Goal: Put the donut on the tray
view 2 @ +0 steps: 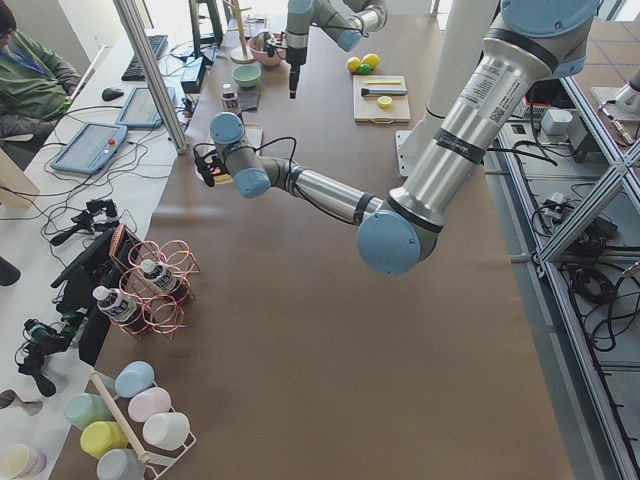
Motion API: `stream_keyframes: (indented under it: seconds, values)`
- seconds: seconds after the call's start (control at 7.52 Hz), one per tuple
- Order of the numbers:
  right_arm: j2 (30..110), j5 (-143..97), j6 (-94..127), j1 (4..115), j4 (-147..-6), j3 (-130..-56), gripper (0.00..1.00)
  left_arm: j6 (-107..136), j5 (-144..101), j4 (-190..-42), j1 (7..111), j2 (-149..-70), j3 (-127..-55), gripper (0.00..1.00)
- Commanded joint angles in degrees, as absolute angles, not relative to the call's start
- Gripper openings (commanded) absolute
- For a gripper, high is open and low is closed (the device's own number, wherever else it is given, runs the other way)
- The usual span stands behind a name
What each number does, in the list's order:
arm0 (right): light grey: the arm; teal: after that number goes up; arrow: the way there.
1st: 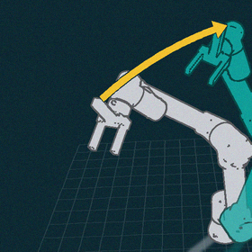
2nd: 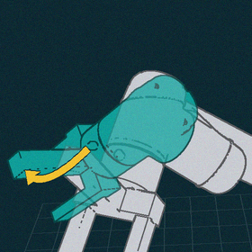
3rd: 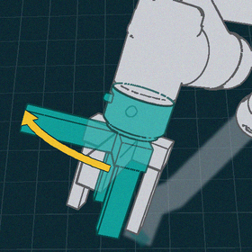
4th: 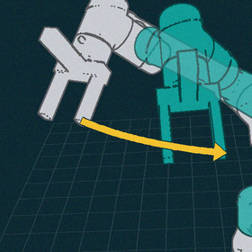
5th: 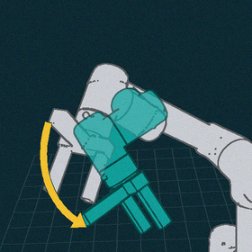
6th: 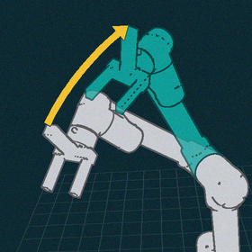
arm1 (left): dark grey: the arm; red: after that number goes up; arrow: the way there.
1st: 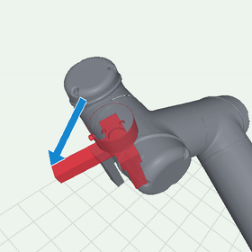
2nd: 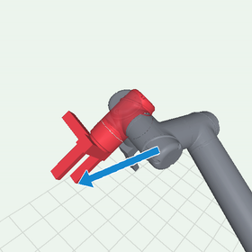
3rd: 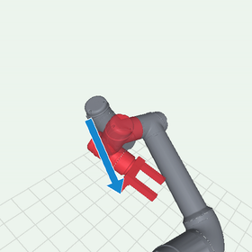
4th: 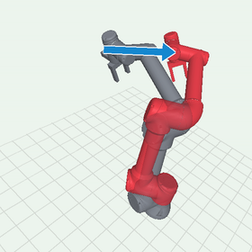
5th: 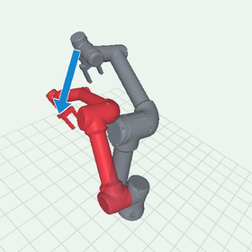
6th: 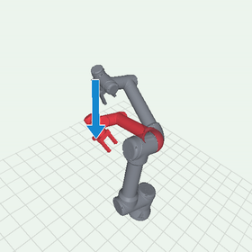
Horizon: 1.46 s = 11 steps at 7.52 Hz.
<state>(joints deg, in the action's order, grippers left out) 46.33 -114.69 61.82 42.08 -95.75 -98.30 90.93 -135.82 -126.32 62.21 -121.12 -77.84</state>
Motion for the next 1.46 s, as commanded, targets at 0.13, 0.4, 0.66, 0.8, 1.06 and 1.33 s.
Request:
stream_keyframes:
  seconds: [0.13,0.4,0.66,0.8,1.06,1.33]
  values:
    - [61.57,-124.33,37.08,55.07,-95.27,-101.95,1.00,107.19,-119.23,-131.10,53.30,-129.63,-68.23,0.00]
    - [69.83,-129.35,20.91,63.94,-95.27,-101.69,1.00,113.79,-112.00,-134.73,47.05,-133.84,-65.04,0.00]
    - [77.49,-131.56,9.37,71.86,-95.36,-101.34,1.00,116.10,-107.78,-135.00,43.87,-135.17,-65.04,0.00]
    - [80.39,-132.44,5.23,75.20,-95.45,-100.90,1.00,117.06,-106.54,-134.91,43.16,-135.96,-64.87,0.00]
    - [83.57,-133.67,-1.73,79.61,-95.62,-100.99,1.00,120.22,-104.43,-134.91,43.42,-141.21,-57.61,0.00]
    - [83.85,-133.77,-2.20,79.98,-95.54,-100.90,1.00,121.20,-101.45,-134.91,43.86,-142.91,-52.93,0.00]
